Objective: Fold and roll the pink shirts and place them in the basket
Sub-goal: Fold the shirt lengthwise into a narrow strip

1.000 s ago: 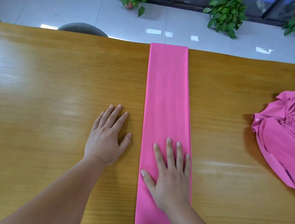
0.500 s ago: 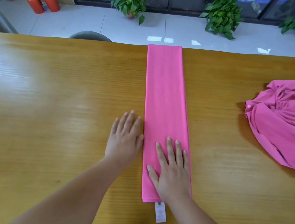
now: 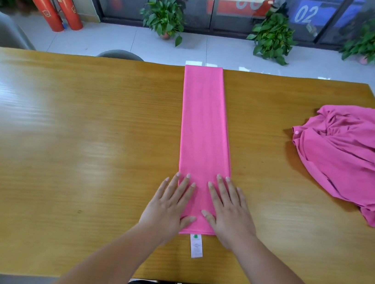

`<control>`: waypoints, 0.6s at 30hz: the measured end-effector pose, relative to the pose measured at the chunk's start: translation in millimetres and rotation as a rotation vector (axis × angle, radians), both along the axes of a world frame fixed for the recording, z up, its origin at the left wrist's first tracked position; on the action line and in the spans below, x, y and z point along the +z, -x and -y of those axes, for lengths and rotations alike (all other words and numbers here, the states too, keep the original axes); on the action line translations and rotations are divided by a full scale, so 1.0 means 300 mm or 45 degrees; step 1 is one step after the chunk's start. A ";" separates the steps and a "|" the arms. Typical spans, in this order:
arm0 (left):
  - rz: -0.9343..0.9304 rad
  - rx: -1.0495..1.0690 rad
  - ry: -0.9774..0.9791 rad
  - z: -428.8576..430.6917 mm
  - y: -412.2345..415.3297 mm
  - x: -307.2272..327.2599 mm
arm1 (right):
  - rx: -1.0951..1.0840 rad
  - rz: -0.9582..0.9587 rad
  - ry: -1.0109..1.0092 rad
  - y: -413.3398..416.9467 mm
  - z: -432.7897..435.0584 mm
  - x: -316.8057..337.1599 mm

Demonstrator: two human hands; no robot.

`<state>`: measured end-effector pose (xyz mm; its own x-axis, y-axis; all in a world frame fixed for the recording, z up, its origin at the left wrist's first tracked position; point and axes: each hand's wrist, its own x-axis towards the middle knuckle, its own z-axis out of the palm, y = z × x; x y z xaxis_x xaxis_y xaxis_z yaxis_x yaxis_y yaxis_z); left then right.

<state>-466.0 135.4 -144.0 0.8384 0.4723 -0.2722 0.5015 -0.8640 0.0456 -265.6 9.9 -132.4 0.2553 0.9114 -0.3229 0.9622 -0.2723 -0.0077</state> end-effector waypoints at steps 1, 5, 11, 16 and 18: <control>0.015 -0.010 0.014 0.010 0.033 -0.006 | 0.034 -0.024 0.010 0.007 0.029 0.005; 0.023 0.077 -0.004 0.074 0.108 -0.014 | 0.078 -0.061 0.034 0.023 0.153 0.019; 0.001 0.145 0.005 0.131 0.118 0.012 | 0.235 -0.066 0.030 -0.035 0.189 0.020; 0.270 0.183 -0.023 0.206 0.212 0.016 | 0.332 -0.074 -0.080 -0.100 0.354 -0.014; 0.382 0.259 -0.052 0.243 0.223 0.015 | 0.355 -0.076 -0.138 -0.104 0.380 -0.030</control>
